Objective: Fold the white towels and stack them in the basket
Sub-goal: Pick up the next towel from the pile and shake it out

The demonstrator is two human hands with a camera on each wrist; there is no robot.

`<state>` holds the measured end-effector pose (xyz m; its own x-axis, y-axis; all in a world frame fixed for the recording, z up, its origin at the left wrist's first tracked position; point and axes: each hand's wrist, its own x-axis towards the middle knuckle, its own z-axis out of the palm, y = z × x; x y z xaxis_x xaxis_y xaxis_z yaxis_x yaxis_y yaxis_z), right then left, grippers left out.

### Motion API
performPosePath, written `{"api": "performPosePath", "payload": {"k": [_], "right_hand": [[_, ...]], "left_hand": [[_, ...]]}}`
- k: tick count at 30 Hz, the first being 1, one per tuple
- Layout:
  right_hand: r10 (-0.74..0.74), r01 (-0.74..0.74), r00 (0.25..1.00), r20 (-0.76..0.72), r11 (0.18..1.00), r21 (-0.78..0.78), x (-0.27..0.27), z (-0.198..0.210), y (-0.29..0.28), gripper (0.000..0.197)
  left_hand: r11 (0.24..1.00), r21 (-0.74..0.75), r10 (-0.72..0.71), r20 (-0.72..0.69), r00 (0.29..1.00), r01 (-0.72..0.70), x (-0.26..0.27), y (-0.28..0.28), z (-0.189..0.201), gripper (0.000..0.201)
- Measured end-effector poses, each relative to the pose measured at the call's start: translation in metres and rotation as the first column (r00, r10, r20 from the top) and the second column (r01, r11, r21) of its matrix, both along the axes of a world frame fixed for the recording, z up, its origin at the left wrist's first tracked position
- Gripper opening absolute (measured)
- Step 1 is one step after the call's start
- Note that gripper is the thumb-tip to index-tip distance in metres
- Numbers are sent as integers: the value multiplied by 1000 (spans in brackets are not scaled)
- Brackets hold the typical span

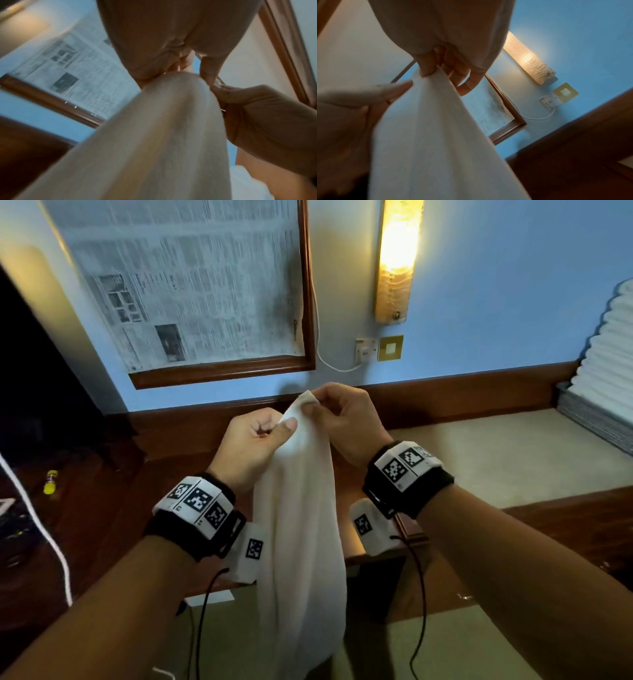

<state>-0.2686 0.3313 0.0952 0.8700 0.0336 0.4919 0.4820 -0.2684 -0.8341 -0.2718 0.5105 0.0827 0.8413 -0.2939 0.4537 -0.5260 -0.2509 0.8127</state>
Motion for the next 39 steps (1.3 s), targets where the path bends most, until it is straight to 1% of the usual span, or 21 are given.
{"api": "performPosePath", "payload": {"k": [2, 6, 7, 10, 11, 12, 14, 16, 18, 19, 22, 23, 25, 26, 27, 28, 30, 32, 36, 37, 39], "right_hand": [[-20, 19, 998, 67, 1000, 15, 11, 22, -4, 10], [-63, 64, 983, 170, 998, 1, 36, 55, -26, 13], [-73, 76, 980, 186, 997, -9, 42, 61, -33, 12], [-103, 114, 970, 219, 993, -42, 58, 70, -55, 11], [-106, 120, 968, 226, 992, -46, 63, 71, -63, 13], [-112, 128, 965, 235, 990, -52, 67, 72, -71, 17], [-131, 156, 961, 243, 984, -83, 75, 70, -88, 18], [-142, 178, 963, 227, 973, -147, 83, 65, -108, 11], [-138, 176, 974, 178, 958, -224, 89, 57, -127, 13], [-122, 158, 982, 145, 950, -269, 90, 52, -135, 15], [-9, 25, 999, 38, 895, -445, 83, 41, -146, 13], [56, -63, 998, -27, 862, -502, 80, 36, -146, 10], [161, -211, 978, -137, 736, -644, 72, 23, -142, 10], [181, -239, 971, -158, 667, -706, 70, 15, -139, 11], [183, -243, 969, -163, 626, -741, 70, 6, -137, 5], [177, -227, 973, -149, 614, -756, 70, -1, -136, 3], [137, -148, 988, -76, 661, -735, 74, -8, -135, 14], [90, -84, 996, -26, 738, -669, 77, -1, -132, 10], [50, -4, 995, 85, 880, -475, 83, 27, -113, 11], [38, 14, 993, 110, 897, -441, 84, 34, -107, 14], [20, 33, 991, 135, 925, -380, 85, 45, -95, 15]], "left_hand": [[993, -119, -12, -57, 998, 5, 1, -6, -5, 40], [976, -216, -4, -137, 991, -26, 3, -22, -33, 24], [970, -240, 3, -165, 986, -42, 6, -26, -44, 29], [967, -245, 1, -292, 957, -76, 13, -42, -84, 72], [974, -220, -19, -335, 942, -59, 12, -50, -95, 80], [980, -194, -35, -376, 926, -42, 13, -56, -107, 81], [987, -160, -39, -425, 904, -32, 20, -67, -119, 68], [991, -105, 38, -386, 922, -85, 34, -74, -122, 65], [986, -52, 138, -272, 952, -158, 49, -80, -113, 72], [983, -43, 168, -212, 963, -181, 57, -84, -105, 71], [982, 14, 187, -176, 966, -188, 75, -101, -76, 48], [984, 50, 175, -159, 972, -169, 79, -107, -66, 40], [986, 119, 132, -97, 986, -120, 86, -118, -49, 32], [984, 150, 105, -61, 993, -95, 87, -123, -40, 30], [982, 174, 83, -23, 996, -78, 87, -126, -32, 28], [980, 187, 72, 12, 997, -73, 86, -128, -25, 27], [990, 124, 66, 46, 997, -71, 82, -126, -14, 25], [998, 11, 62, -8, 998, -62, 78, -113, -13, 25], [999, -37, -17, -199, 980, 10, 56, -75, -36, 57], [998, -61, -21, -248, 969, 6, 50, -65, -45, 58], [996, -70, 36, -296, 954, -59, 45, -47, -62, 44]]}}
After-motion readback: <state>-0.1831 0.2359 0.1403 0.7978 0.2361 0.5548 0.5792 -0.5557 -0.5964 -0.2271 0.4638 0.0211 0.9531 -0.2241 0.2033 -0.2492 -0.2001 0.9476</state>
